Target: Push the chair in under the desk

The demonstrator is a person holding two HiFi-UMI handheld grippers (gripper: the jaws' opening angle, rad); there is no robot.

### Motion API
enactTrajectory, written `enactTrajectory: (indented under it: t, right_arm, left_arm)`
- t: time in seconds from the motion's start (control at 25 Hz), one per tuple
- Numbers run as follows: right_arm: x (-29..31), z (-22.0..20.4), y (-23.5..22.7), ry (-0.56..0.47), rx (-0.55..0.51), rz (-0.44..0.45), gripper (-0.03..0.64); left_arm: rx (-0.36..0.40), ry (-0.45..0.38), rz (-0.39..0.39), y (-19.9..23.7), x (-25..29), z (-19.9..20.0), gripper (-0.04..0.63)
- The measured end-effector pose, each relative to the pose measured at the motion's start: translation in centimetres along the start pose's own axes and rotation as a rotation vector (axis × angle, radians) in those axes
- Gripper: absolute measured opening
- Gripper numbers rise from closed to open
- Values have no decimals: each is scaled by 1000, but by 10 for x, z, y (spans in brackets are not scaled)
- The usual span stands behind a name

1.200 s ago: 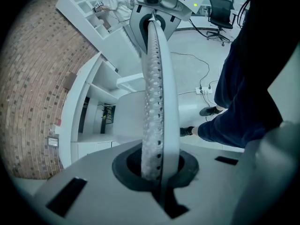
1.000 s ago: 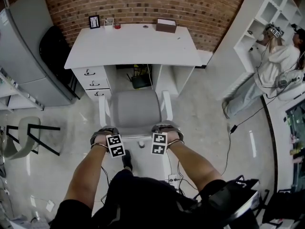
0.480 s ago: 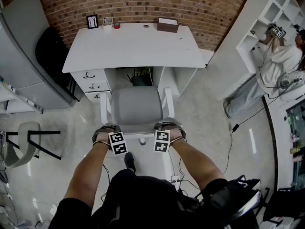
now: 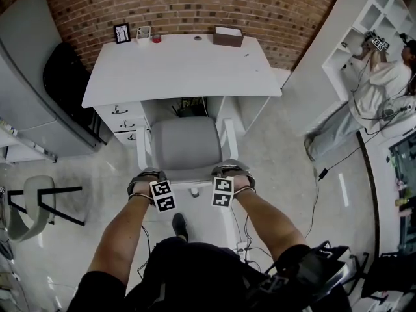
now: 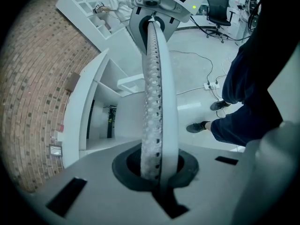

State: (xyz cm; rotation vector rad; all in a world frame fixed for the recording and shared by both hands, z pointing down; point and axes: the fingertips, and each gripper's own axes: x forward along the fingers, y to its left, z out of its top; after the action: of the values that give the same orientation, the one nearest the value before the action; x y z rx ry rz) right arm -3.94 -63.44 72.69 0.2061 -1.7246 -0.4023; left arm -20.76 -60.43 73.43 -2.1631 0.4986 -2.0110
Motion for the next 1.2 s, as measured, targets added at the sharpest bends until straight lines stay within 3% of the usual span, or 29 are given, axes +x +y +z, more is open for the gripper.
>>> enactTrajectory:
  t: [1.2]
  right_arm:
    - [32, 17, -70, 43, 35, -29, 46]
  left_arm:
    - [36, -21, 1, 78, 23, -22, 11]
